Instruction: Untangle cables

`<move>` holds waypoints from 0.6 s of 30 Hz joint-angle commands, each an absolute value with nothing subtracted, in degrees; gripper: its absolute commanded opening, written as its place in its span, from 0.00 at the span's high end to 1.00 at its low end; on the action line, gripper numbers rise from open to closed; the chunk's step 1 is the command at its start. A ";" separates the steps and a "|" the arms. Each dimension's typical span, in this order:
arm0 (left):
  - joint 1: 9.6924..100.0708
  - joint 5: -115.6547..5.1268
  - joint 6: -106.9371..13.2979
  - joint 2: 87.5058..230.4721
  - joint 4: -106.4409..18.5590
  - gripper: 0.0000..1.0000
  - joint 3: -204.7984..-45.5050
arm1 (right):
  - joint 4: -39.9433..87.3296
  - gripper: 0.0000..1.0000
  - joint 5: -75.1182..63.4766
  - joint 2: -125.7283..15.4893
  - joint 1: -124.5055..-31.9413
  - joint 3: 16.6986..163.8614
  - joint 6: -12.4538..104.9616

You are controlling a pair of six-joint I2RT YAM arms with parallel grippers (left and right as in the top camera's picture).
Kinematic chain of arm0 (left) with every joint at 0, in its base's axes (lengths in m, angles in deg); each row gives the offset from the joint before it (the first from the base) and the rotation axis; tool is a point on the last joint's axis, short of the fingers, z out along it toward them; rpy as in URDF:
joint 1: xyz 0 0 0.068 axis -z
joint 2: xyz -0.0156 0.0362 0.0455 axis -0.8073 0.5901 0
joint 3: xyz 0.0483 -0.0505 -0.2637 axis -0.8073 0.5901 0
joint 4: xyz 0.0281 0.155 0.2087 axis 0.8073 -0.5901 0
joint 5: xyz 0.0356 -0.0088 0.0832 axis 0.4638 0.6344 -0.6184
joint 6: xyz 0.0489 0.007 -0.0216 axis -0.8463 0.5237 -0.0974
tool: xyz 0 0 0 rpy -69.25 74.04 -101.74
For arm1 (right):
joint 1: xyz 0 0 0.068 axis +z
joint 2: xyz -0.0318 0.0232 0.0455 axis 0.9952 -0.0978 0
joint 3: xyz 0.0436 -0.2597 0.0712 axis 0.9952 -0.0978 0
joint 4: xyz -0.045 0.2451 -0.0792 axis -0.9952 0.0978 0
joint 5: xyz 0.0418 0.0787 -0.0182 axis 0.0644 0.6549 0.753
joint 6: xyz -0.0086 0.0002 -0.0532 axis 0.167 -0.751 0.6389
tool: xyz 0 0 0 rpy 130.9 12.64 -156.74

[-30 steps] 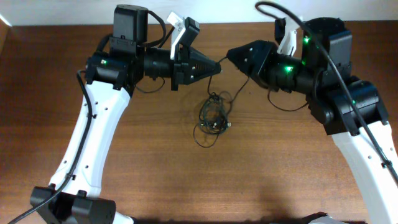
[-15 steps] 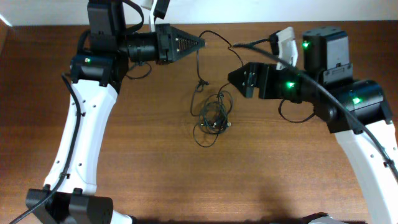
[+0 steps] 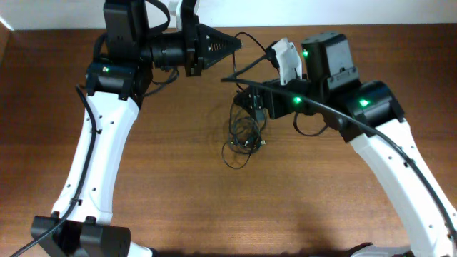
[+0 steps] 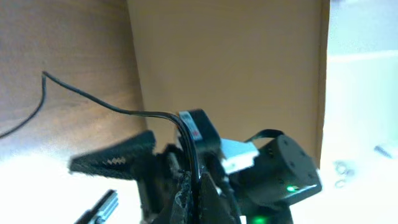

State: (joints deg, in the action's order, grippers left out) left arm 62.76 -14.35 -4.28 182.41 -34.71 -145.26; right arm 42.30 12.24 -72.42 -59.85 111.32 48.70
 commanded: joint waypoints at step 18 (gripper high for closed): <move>62.52 -19.13 -0.23 180.94 -35.38 1.00 -145.92 | 42.28 0.88 9.66 -73.29 -59.66 111.47 38.08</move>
